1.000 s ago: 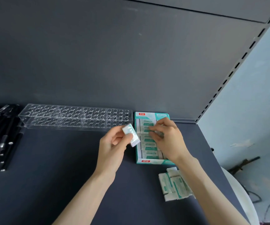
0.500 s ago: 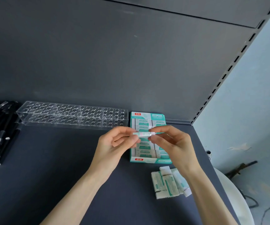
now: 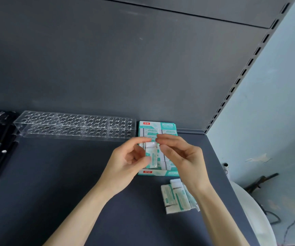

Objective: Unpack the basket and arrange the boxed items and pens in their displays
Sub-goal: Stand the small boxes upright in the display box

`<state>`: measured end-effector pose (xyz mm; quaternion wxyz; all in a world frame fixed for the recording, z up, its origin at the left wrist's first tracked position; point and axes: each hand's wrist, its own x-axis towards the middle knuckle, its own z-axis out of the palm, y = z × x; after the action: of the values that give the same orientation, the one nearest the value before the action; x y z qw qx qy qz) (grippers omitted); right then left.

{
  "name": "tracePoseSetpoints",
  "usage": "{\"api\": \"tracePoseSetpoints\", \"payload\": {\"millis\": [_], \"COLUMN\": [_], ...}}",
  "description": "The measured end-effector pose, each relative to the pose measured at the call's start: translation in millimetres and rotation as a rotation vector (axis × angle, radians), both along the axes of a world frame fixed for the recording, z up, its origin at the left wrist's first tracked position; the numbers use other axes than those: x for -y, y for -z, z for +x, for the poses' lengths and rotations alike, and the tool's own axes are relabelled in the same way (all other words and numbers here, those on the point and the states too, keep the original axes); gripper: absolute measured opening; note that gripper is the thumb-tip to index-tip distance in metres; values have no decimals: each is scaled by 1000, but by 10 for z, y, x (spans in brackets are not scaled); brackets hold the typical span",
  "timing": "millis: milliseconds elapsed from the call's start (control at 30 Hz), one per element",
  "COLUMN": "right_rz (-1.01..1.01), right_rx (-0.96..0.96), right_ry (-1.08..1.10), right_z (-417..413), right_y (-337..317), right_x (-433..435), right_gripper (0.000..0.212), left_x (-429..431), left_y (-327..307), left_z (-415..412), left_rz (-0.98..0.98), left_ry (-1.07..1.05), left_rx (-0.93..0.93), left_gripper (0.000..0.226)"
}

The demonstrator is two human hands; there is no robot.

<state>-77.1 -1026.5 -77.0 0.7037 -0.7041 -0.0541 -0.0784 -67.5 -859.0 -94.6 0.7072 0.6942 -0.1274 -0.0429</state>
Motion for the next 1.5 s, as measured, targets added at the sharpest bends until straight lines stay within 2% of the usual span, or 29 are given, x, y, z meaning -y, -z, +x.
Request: {"api": "tracePoseSetpoints", "payload": {"millis": [133, 300, 400, 467, 567, 667, 767, 967, 1067, 1500], "right_rz": [-116, -437, -539, -632, -838, -984, -1017, -1140, -1125, -1131], "right_rx": [-48, 99, 128, 160, 219, 205, 199, 184, 218, 144], "right_ry": [-31, 0, 57, 130, 203, 208, 196, 191, 181, 191], "right_z": [-54, -56, -4, 53, 155, 244, 310, 411, 411, 451], "right_y": [31, 69, 99, 108, 108, 135, 170, 216, 217, 201], "right_x": [84, 30, 121, 261, 431, 471, 440, 428, 406, 349], "right_gripper": [28, 36, 29, 23, 22, 23, 23, 19, 15, 18], "left_x": [20, 72, 49, 11, 22, 80, 82, 89, 86, 80], "left_y": [14, 53, 108, 154, 202, 234, 237, 290, 312, 292], "left_z": [26, 37, 28, 3, -42, -44, -41, -21, -16, -33], "left_rz": [-119, -1, 222, 381, 566, 706, 703, 714, 700, 696], "left_ry": [-109, -156, -248, -267, -151, -133, -145, -154, -157, -187], "left_rx": [-56, -10, 73, 77, 76, 197, 224, 220, 220, 236], "left_gripper": [23, 23, 21, 43, 88, 85, 74, 86, 85, 87]}}
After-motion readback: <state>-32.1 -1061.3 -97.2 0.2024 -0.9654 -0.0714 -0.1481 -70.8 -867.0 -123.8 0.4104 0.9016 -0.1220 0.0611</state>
